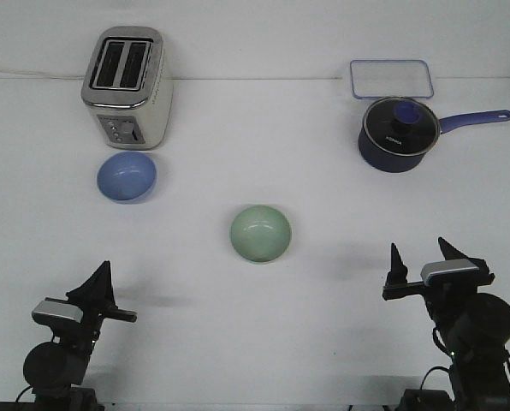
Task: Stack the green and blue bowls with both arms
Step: 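Raise the left gripper from rest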
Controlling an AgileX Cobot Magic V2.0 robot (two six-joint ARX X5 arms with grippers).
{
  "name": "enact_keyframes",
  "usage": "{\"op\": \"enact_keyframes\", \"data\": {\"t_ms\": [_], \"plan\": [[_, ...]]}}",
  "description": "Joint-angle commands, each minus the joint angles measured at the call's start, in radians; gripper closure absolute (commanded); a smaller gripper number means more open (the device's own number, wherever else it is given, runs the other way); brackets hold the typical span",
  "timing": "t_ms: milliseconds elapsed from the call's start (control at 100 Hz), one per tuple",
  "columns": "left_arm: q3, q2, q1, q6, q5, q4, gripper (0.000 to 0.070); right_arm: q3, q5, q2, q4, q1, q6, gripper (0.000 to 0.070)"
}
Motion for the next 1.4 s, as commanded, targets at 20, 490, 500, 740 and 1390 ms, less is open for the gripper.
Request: {"op": "enact_keyframes", "data": {"t_ms": [20,490,500,740,1390], "plan": [[-0.02,-0.002,0.001,0.012,-0.001,0.013,0.0689,-0.018,0.007,-0.03,0.014,0.0,-0.016,0.0099],[-0.02,-0.002,0.001,0.012,0.0,0.013,0.0689,-0.024,0.011,-0.058,0.037,0.0,-0.016,0.0099],[-0.02,-0.002,0.001,0.012,-0.001,0.013,0.0689,-0.024,0.011,-0.059,0.038,0.0,-0.016,0.0099],[-0.02,-0.002,0.001,0.012,-0.001,0.013,0.0689,-0.024,0.011,-0.059,0.046,0.0,-0.015,0.0099],[0.006,-0.002,0.001,-0.04,0.0,0.024,0.0688,-0.024,0.01,-0.059,0.045,0.0,-0.015,0.0099]]}}
